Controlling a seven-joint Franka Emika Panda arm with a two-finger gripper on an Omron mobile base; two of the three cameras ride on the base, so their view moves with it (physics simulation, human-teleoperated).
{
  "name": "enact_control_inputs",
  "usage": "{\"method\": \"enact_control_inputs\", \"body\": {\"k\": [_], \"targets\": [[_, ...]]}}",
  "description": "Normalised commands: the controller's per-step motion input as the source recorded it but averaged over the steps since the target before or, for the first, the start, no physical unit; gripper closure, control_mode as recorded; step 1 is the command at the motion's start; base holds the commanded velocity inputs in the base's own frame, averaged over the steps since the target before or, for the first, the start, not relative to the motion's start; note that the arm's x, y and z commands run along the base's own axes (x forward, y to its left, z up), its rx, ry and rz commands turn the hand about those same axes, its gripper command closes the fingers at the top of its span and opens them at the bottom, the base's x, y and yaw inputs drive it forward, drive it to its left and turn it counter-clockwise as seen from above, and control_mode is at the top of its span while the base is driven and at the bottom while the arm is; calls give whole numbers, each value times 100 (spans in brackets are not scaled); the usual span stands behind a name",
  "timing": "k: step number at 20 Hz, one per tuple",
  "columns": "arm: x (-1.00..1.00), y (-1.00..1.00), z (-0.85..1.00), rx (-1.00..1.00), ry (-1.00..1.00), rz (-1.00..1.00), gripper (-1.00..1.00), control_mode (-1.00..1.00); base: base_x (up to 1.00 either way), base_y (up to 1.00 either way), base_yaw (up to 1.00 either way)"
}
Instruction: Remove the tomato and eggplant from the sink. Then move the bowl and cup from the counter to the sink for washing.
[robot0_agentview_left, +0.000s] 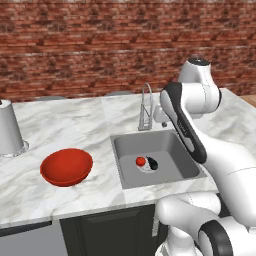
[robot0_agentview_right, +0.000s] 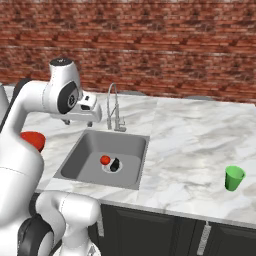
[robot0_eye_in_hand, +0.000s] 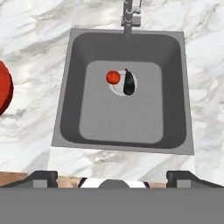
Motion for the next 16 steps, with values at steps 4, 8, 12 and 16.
{"method": "enact_control_inputs", "body": {"k": [4, 8, 12, 16], "targets": [[-5, 6, -9, 0, 10, -3, -100, -100, 0, 0, 0], [-9, 8, -12, 0, 4, -4, -100, -100, 0, 0, 0], [-10, 14, -14, -2, 0, -9, -100, -100, 0, 0, 0], [-8, 18, -15, -9, 0, -9, -100, -100, 0, 0, 0]]}}
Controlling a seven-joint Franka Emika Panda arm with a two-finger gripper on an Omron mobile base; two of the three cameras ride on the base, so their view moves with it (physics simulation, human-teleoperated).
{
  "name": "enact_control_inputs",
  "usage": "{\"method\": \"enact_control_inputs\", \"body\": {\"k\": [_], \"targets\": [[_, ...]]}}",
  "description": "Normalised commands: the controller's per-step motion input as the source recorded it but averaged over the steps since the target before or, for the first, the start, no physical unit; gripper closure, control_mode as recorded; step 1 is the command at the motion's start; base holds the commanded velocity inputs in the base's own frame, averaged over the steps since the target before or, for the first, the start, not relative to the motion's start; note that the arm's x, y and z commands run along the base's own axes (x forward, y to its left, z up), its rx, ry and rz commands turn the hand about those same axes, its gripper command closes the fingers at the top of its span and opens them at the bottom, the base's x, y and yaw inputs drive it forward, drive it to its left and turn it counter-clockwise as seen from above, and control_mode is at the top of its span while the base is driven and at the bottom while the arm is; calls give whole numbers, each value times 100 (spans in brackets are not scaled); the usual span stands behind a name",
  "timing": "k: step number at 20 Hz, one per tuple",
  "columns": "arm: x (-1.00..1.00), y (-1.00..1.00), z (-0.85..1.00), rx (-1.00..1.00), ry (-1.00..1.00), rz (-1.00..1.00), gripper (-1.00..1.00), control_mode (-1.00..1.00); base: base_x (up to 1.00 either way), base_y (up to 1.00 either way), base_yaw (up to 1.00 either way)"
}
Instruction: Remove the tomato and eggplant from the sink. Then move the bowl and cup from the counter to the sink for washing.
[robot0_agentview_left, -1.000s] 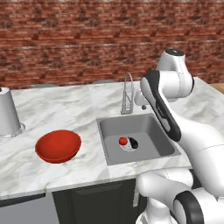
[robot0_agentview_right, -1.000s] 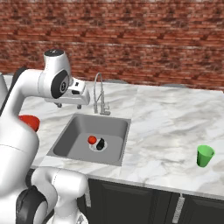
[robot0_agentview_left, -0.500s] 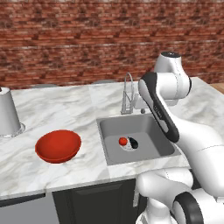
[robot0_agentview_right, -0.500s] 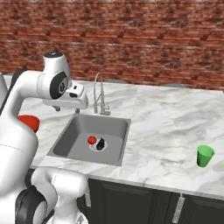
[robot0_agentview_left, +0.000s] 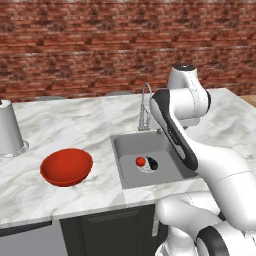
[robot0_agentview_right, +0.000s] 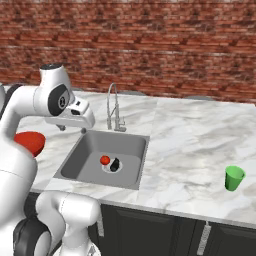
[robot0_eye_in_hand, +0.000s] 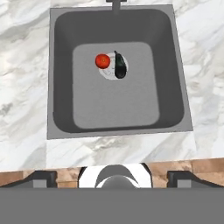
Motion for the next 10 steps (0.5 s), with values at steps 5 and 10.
{"method": "enact_control_inputs", "body": {"k": [5, 10], "targets": [[-9, 15, -16, -10, 0, -10, -100, -100, 0, 0, 0], [0, 7, -13, -16, 0, -13, -100, -100, 0, 0, 0]]}}
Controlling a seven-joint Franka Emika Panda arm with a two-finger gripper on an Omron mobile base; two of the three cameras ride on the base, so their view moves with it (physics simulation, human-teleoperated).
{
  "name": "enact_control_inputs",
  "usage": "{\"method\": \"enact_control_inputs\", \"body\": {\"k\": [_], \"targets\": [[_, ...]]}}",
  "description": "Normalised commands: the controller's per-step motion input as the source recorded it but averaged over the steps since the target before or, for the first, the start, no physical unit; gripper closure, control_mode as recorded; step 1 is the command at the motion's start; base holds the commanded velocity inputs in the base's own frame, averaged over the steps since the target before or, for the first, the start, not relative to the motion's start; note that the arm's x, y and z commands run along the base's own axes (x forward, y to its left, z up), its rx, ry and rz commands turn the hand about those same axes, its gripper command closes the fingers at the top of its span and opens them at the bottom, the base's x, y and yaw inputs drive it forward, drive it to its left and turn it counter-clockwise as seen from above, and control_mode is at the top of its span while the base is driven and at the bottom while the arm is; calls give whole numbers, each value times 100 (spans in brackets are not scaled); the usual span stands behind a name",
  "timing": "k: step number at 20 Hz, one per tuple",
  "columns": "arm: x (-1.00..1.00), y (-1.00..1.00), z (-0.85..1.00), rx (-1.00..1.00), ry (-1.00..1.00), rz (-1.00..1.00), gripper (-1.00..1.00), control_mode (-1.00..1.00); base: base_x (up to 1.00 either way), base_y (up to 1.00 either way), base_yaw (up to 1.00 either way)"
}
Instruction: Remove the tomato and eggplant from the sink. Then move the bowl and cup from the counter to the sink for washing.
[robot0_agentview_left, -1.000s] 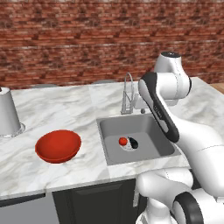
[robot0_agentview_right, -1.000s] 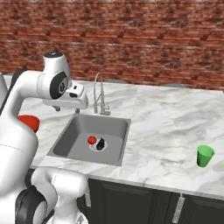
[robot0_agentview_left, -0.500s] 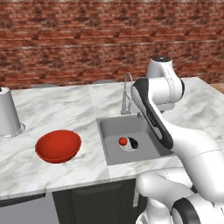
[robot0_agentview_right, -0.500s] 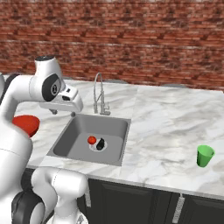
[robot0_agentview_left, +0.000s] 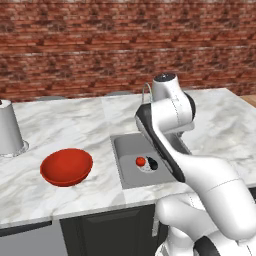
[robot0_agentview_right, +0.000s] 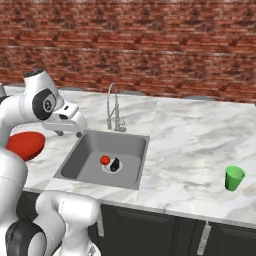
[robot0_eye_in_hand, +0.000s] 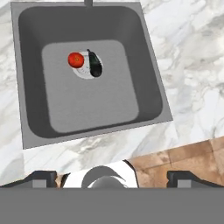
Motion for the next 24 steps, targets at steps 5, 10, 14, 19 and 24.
{"method": "enact_control_inputs", "body": {"k": [5, 10, 14, 19, 24], "targets": [[0, 4, -13, -15, -2, -13, -100, -100, 0, 0, 0], [0, 3, -16, -10, -5, -12, -100, -100, 0, 0, 0], [0, 0, -15, -1, -7, -5, -100, -100, 0, 0, 0], [0, -4, -15, 0, -13, -1, -100, -100, 0, 0, 0], [-3, -2, -17, -5, -26, 0, -100, -100, 0, 0, 0]]}}
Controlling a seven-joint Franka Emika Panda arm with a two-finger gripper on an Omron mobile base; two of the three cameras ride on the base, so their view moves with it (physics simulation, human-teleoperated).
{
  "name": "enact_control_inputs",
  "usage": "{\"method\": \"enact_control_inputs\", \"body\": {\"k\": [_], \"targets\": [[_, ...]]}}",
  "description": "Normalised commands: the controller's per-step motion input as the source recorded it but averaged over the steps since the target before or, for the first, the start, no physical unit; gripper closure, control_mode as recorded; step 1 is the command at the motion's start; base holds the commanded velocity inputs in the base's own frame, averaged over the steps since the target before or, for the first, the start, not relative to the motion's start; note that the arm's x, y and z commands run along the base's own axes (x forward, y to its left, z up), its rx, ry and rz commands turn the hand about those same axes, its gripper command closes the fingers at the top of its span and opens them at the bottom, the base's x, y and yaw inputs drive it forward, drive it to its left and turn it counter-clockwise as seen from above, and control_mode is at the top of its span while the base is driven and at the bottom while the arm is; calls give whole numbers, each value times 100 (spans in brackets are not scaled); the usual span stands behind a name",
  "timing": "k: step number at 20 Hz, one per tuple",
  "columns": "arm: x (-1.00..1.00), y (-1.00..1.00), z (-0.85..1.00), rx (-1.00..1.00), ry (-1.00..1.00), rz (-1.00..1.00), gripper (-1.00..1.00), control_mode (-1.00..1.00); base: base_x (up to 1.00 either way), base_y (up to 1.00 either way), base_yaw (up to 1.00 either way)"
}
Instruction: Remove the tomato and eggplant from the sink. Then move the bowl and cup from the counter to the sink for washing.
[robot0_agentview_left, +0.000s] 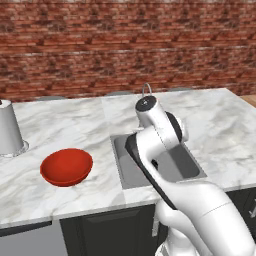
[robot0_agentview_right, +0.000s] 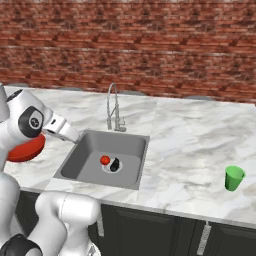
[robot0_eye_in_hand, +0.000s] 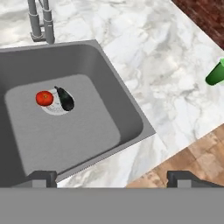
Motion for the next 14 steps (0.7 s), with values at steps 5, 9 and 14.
{"method": "enact_control_inputs", "body": {"k": [5, 9, 14], "targets": [[0, -3, -14, -2, -11, 0, -100, -100, 0, 0, 0], [3, -11, -9, 0, 0, 0, -100, -100, 0, 0, 0], [7, -12, -4, 0, 1, 0, -100, -100, 0, 0, 0]]}}
